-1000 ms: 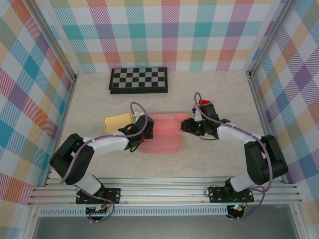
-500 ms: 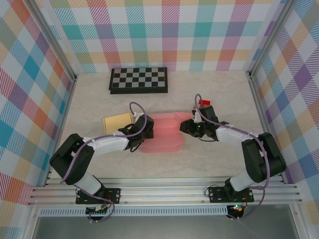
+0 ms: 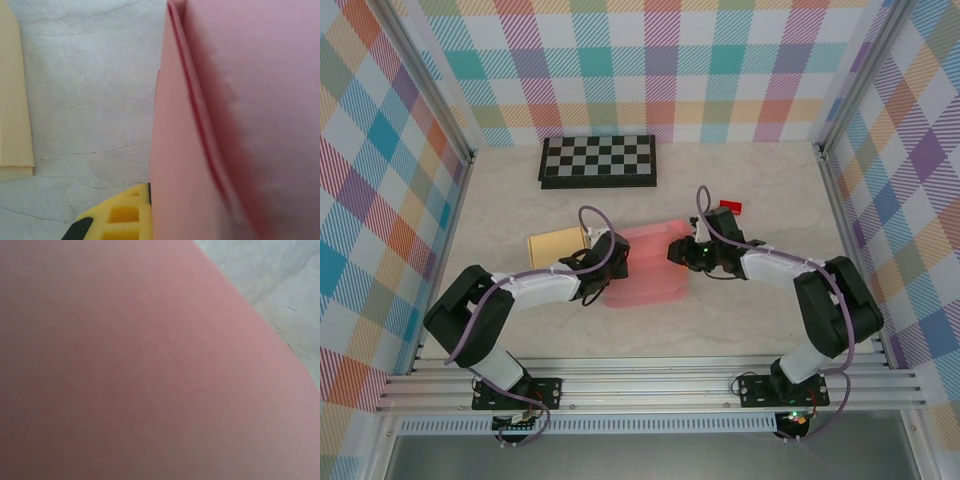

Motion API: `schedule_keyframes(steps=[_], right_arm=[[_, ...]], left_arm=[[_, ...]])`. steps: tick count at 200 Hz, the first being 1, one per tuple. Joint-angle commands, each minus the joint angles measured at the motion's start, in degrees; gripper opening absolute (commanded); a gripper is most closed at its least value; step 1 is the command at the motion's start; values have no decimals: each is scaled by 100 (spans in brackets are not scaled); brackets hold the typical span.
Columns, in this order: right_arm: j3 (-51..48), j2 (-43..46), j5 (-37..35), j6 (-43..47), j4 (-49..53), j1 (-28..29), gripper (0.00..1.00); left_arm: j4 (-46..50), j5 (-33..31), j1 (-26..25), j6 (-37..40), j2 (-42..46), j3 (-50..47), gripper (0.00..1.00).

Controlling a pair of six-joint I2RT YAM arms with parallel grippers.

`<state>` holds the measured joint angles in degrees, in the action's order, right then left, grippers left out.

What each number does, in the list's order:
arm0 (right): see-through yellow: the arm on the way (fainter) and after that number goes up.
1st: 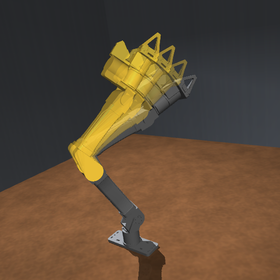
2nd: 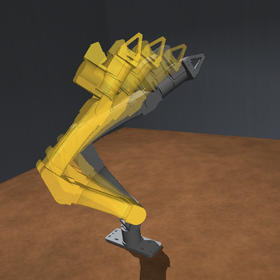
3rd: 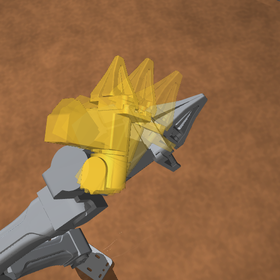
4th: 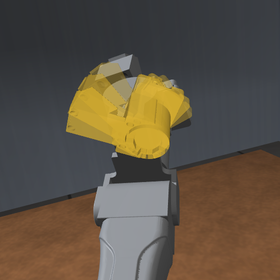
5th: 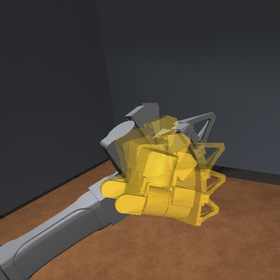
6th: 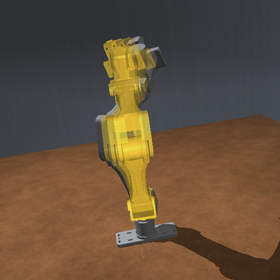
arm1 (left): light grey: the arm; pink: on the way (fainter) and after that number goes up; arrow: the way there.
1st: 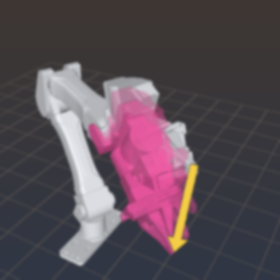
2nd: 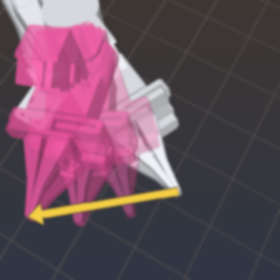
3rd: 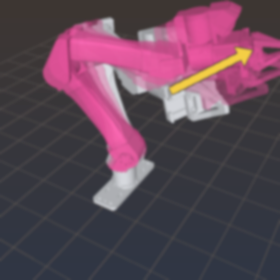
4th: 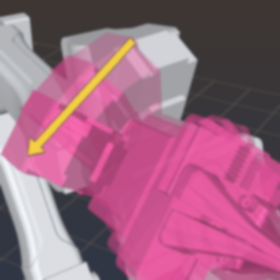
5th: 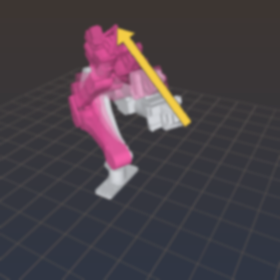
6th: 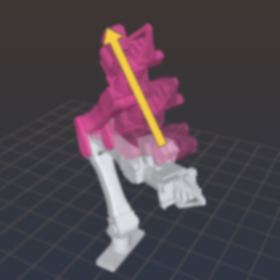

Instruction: Fold the paper box

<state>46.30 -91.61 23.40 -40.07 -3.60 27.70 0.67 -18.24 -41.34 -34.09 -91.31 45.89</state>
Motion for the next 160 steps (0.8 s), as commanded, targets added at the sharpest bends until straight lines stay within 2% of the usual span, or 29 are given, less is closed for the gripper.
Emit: schedule_keyframes(steps=[1, 24, 69, 104, 128, 160], right_arm=[[480, -246, 218, 50, -223, 397, 29], [705, -478, 12, 137, -27, 580, 29], [704, -714, -221, 75, 236, 588, 31], [854, -28, -465, 846, 1096, 521, 40], [1170, 542, -222, 1730, 2111, 98, 42], [1356, 1404, 43, 3023, 3052, -901, 44]], left_arm=[[-370, 451, -82, -104, -85, 63, 0], [-425, 478, -93, -160, -132, 46, 0], [-403, 414, -93, -150, -121, 17, 0], [-230, 263, -57, -39, -177, 40, 0], [-207, 277, -41, 48, -125, 19, 0], [-148, 229, -24, 171, -89, 23, 0]])
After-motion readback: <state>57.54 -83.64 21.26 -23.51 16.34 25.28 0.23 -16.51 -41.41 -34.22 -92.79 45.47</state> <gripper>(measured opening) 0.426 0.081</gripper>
